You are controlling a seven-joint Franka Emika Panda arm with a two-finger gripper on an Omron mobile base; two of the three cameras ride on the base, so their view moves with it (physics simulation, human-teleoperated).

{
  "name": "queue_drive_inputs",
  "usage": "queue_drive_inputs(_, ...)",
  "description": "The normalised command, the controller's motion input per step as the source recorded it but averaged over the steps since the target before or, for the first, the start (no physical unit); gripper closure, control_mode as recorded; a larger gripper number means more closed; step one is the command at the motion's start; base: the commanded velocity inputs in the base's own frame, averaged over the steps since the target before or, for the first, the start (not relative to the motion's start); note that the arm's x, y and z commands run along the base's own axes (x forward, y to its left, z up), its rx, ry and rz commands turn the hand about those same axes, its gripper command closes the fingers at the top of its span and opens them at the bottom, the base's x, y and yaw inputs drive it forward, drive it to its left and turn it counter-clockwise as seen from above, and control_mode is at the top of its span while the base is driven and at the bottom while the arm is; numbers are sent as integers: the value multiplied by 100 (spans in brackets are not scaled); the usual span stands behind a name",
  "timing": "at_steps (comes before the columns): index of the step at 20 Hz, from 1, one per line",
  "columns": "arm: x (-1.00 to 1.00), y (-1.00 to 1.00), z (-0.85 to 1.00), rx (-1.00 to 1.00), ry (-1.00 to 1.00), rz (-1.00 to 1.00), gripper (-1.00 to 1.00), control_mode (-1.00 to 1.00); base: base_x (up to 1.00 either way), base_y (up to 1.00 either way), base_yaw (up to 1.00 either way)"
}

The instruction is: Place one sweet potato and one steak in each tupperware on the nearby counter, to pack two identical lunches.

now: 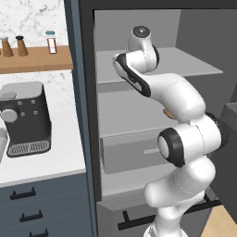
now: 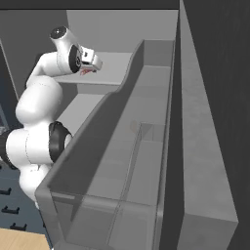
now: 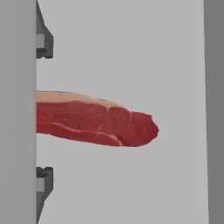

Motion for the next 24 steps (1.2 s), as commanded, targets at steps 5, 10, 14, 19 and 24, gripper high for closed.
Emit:
queue_drive_inputs(5,19,0,-29,-1,13,0,-100,-100,0,0,0)
queue_drive_inputs(10,-3,-9,-41,1,12,0,100,-100,0,0,0)
queue_drive_inputs(14,-27,-13,-54,8,0,0,100,-100,0,0,0)
queue_drive_inputs(19,-38,-2,-44,5,-12,0,100,-100,0,0,0)
queue_drive_inputs(24,-3,-30,-87,-5,-23,3,100,-100,0,0,0)
